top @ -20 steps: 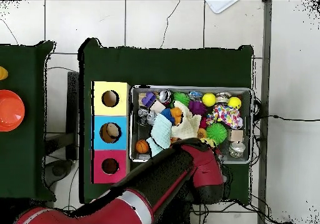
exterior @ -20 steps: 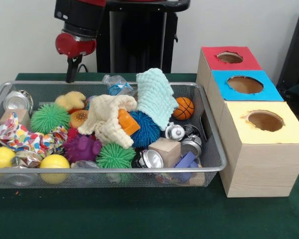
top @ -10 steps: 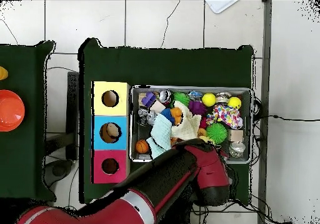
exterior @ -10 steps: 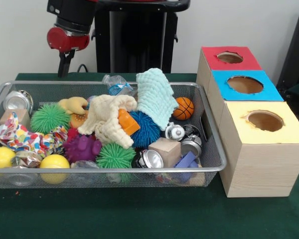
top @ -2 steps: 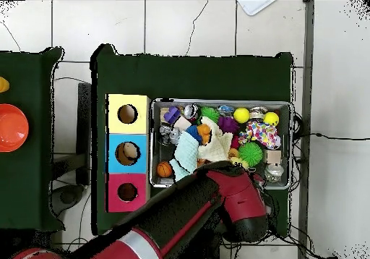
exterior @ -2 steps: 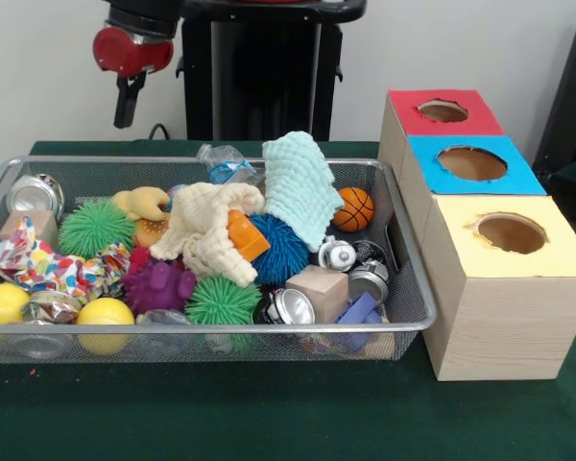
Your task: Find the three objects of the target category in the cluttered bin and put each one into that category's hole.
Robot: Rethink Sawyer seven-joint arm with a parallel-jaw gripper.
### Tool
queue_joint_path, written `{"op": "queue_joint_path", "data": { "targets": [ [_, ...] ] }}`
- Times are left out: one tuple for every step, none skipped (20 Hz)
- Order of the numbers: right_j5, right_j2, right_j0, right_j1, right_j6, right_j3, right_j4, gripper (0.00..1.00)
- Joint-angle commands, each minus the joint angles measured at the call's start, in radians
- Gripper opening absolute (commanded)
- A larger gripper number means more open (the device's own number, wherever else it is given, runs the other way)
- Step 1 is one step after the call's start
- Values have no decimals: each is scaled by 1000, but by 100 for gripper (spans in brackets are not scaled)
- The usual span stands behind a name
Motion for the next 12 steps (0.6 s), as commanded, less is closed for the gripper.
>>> {"op": "queue_joint_path", "data": {
  "targets": [
    [-122,82,-19,-3,382,-3,38,100],
    [-118,91,-24,-15,356,2,51,100],
    [-101,102,-29,-33,297,6,67,100],
    [-95,106,-28,-39,288,13,76,100],
    [-100,108,-29,-38,298,13,76,100],
    [-95,113,-35,-42,281,14,79,100],
    [-88,119,-40,-46,262,13,85,100],
    [-82,124,-43,-45,250,10,86,100],
    [-75,129,-46,-45,237,7,88,100],
    [-69,135,-50,-48,217,8,91,100],
    [-63,141,-57,-50,198,9,94,100],
    [-58,147,-63,-51,178,10,98,100]
  ]
}}
